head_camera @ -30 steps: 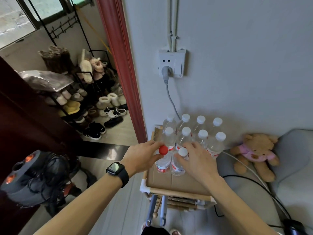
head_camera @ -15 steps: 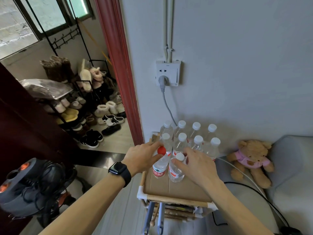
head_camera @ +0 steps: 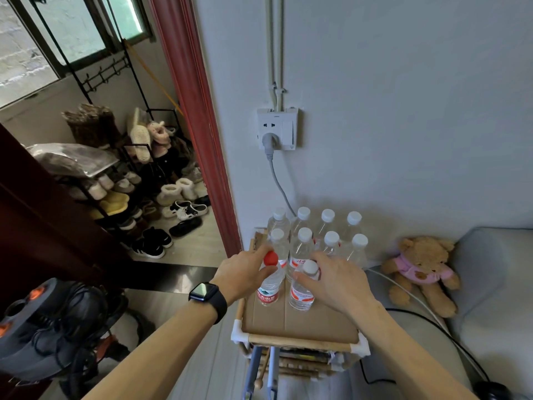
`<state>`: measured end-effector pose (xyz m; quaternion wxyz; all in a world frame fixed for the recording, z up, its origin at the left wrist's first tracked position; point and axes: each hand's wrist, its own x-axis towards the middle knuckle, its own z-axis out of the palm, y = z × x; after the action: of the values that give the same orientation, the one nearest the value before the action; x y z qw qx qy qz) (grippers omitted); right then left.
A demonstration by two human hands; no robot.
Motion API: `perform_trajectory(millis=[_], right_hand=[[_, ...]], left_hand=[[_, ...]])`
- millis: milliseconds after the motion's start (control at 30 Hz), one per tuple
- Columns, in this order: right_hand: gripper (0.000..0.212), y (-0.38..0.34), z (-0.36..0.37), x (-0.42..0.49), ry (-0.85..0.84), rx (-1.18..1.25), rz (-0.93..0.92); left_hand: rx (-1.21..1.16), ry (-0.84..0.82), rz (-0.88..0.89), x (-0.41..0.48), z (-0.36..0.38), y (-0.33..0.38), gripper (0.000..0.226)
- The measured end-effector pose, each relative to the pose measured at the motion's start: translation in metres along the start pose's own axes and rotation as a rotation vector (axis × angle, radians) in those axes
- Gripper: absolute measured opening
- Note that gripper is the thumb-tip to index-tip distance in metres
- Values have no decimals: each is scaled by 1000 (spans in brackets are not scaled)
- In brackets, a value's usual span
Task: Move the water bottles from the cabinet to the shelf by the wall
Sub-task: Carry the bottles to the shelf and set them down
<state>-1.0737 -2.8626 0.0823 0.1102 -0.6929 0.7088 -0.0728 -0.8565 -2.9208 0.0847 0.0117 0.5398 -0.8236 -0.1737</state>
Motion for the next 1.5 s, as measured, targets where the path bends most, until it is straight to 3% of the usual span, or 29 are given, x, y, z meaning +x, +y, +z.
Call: perform_trajectory(millis=[133,433,833,1033,1200,1333,1500], right_hand=[[38,1,9,-1,23,59,-38],[27,4,15,-6,19,169,-35],[39,6,14,-8,13,118,-9],[38,6,17,-1,-2,121,-58],[38,8,15,3,-25,150,-67],[42,9,16,4,-8,192,-76],[32,8,18,6,-11,212,-88]], left_hand=[[-36,-2,-5,1,1,2,31],[-151,32,-7,-1,6,10,37],[-221,145,35,-3,16,15,31],[-358,48,-28,-8,30,10,70],[-586,41,-126,-3,38,13,50],[-641,51,-145,-3,42,14,46],[-645,29,-159,1,40,17,48]])
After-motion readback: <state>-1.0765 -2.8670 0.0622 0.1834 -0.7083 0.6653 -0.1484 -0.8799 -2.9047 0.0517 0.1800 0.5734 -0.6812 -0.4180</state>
